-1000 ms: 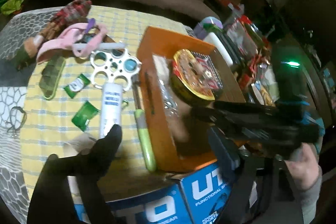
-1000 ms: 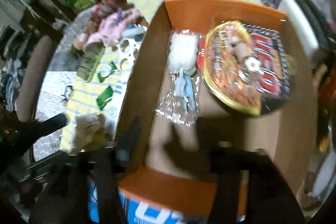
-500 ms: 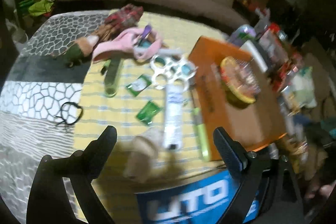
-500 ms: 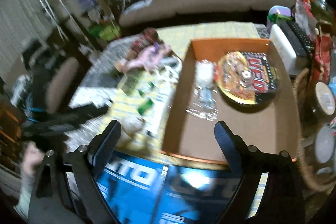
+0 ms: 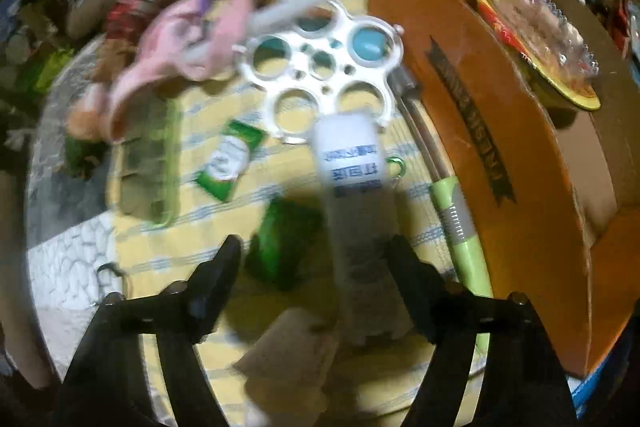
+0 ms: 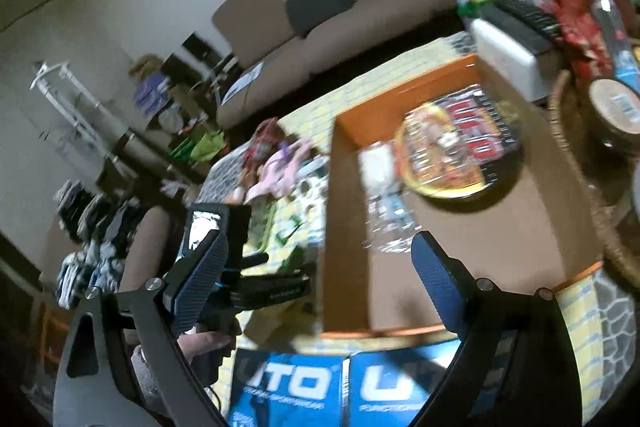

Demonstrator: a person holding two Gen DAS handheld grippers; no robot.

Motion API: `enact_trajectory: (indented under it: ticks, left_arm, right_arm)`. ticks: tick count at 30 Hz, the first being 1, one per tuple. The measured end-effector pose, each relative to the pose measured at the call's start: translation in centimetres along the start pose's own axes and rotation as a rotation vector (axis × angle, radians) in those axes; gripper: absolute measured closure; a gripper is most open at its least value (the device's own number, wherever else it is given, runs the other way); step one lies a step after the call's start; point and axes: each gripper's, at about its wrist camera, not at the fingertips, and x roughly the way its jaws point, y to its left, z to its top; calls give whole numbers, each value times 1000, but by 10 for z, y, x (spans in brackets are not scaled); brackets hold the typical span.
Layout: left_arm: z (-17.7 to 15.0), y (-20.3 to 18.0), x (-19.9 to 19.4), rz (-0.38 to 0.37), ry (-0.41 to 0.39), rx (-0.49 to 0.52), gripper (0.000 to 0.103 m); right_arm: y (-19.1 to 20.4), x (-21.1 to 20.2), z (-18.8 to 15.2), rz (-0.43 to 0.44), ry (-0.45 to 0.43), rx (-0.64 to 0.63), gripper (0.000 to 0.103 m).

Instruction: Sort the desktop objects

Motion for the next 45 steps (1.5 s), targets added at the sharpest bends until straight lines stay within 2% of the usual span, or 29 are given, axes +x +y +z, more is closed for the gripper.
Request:
enact_trajectory:
  ticks: [2, 6, 7, 8, 9, 13, 16, 19, 20, 22, 23, 24, 26, 27, 29, 32, 34, 36, 39, 41, 43, 45]
  left_arm:
    - [4, -5, 6, 1, 17, -2, 30]
    - [5, -17, 19, 57, 30, 46, 29]
    - [5, -18, 17, 59, 11, 50, 32]
    - [5, -16, 16, 46, 6, 46, 48]
    - [6, -15, 14, 12, 7, 37, 58]
    - [3, 1, 10, -41, -5, -37, 59]
    - [-3, 25, -7, -172, -31, -137, 60]
    - [-15, 51, -38, -338, -95, -226, 63]
    - [-19, 61, -47, -407, -113, -260, 64]
    - [-27, 73, -69, -568, -162, -318, 74]
    - [-32, 77, -74, -653, -167, -345, 87]
    - [-38, 83, -82, -769, -182, -384, 85]
    - [-46, 84, -92, -862, -205, -393, 85]
    - [-45, 77, -98, -873, -204, -397, 85]
    - [-45, 63, -101, -844, -192, -382, 85]
    - [-60, 58, -100, -848, -167, -399, 85]
    - [-65, 65, -98, -887, -150, -457, 85]
    - [-70, 74, -97, -931, -127, -518, 85]
    - [-75, 90, -97, -1008, -105, -588, 85]
    - [-79, 95, -103, -1049, -106, -603, 85]
    - [-85, 97, -111, -1081, -101, -608, 85]
    - [-90, 99, -118, -1115, -92, -608, 84]
  right_arm:
    - [-9, 4, 0, 1, 14, 21, 10]
    - [-19, 11, -1, -5, 35, 27, 10]
    - [-20, 12, -1, -1, 44, 26, 10]
    - [-20, 12, -2, 2, 49, 24, 10]
    - [-20, 11, -3, 1, 49, 21, 10]
    - [-25, 3, -2, 4, 35, 19, 10]
    - [-32, -2, -1, 34, 27, 40, 10]
    - [-36, -2, -2, 138, 37, 77, 10]
    - [-36, 1, -3, 184, 49, 90, 10]
    - [-31, 9, -5, 277, 78, 110, 9]
    - [-29, 14, -8, 338, 101, 125, 9]
    - [-27, 21, -11, 413, 128, 151, 9]
    - [-23, 34, -18, 530, 174, 203, 9]
    - [-20, 41, -22, 547, 198, 222, 9]
    - [-13, 47, -26, 482, 227, 187, 9]
    - [6, 44, -30, 359, 231, 22, 9]
    - [27, 36, -32, 280, 217, -133, 9]
    - [58, 26, -43, 160, 177, -363, 9]
    - [91, 26, -66, 113, 157, -570, 9]
    - [109, 30, -83, 69, 144, -682, 9]
    - [128, 35, -106, -33, 98, -852, 9]
    - [141, 37, -122, -76, 60, -965, 10]
